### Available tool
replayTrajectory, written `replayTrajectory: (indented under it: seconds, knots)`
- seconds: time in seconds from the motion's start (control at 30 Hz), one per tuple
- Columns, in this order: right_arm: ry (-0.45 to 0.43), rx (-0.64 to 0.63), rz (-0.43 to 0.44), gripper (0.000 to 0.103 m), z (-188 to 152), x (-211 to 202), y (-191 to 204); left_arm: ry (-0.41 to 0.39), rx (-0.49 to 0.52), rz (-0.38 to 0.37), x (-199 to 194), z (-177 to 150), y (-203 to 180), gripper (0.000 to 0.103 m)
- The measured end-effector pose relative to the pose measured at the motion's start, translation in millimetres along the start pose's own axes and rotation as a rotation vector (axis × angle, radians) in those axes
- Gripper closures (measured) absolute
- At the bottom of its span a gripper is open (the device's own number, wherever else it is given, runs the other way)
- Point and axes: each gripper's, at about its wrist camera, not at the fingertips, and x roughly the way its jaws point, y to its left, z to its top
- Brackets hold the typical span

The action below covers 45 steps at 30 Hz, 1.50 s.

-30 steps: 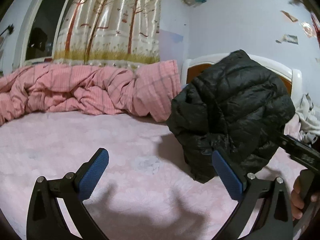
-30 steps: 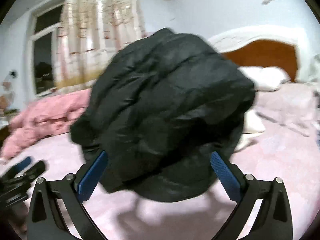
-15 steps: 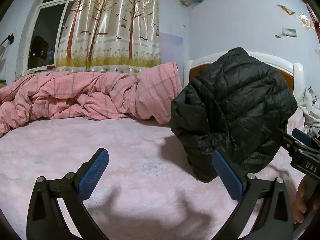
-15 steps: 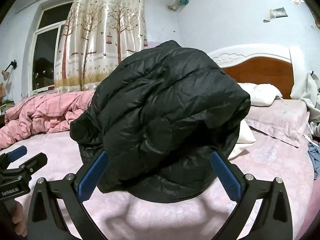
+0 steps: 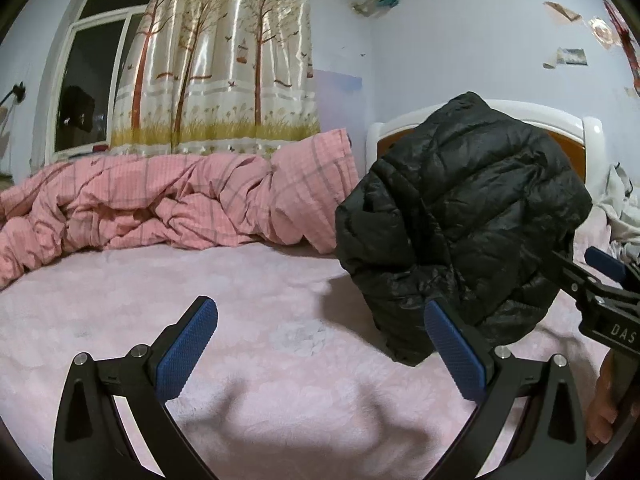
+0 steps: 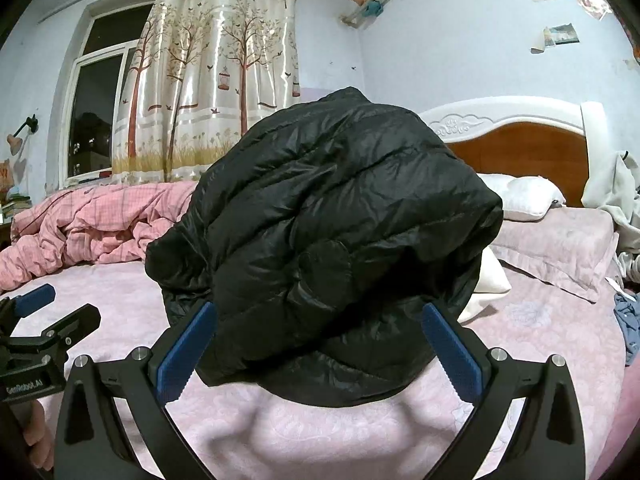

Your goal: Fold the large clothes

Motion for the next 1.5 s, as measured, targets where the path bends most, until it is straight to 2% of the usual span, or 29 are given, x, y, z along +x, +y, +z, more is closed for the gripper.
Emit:
replayTrajectory:
  seconds: [0.13,0.57,1.23,1.5]
  knots:
    - [-0.003,0.0,0.001,0.0,0,0,0,0.005,0.011,-0.011,0,0,0,0.0]
    - [-0.008,-0.008,0.002,0.0,2,1,-1,0.043,-0.043,-0.024,5,0,13,0.0]
    - [-0.027,-0.013,0.004,0.0,4,4,-3,0.035,-0.023,-0.016,3,-2,11,0.0]
    - [-0.028,-0.022,0.008,0.0,5,4,-4,0.065,-0.045,-0.021,7,-3,16,0.0]
